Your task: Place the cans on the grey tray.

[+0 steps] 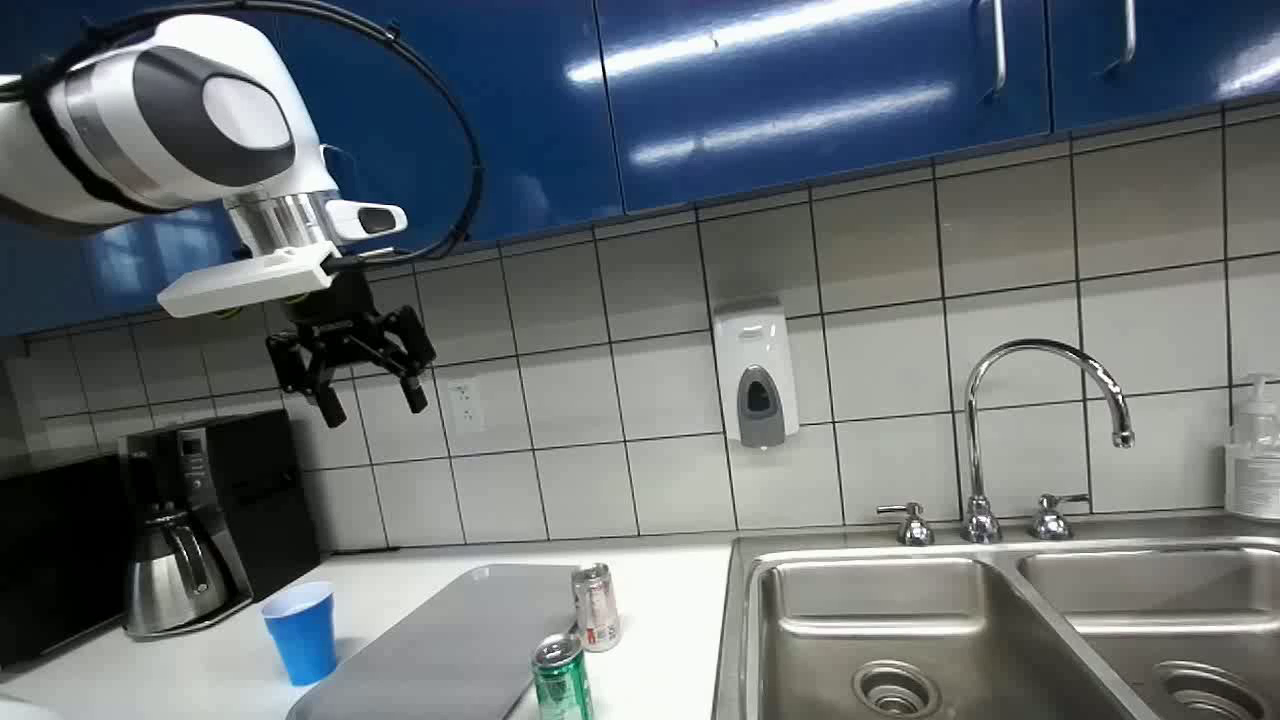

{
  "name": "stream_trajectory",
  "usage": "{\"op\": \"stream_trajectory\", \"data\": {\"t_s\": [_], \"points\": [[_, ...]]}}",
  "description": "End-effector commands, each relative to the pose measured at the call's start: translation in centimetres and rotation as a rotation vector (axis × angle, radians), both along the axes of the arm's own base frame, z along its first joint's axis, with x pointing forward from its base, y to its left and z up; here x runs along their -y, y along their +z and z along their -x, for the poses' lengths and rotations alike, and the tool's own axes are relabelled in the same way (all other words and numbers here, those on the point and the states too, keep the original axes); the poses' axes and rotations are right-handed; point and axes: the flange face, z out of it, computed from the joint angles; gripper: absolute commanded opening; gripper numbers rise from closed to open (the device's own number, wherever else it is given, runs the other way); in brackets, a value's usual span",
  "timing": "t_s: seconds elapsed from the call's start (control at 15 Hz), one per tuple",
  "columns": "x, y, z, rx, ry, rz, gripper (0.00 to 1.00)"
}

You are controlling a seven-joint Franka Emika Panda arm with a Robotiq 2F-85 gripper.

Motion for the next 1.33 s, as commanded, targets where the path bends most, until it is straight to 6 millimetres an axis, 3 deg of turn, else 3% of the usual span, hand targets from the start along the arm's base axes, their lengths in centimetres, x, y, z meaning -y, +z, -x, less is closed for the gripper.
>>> {"op": "stream_trajectory", "data": {"t_s": [0.0, 0.67, 1.27], "points": [[0.0, 0.0, 0.0, -0.001, 0.0, 0.0, 1.0], [-0.3, 0.0, 0.3, 0.045, -0.018, 0.027, 1.0], [1.1, -2.5, 0.2, 0.065, -0.049, 0.038, 1.0]]}}
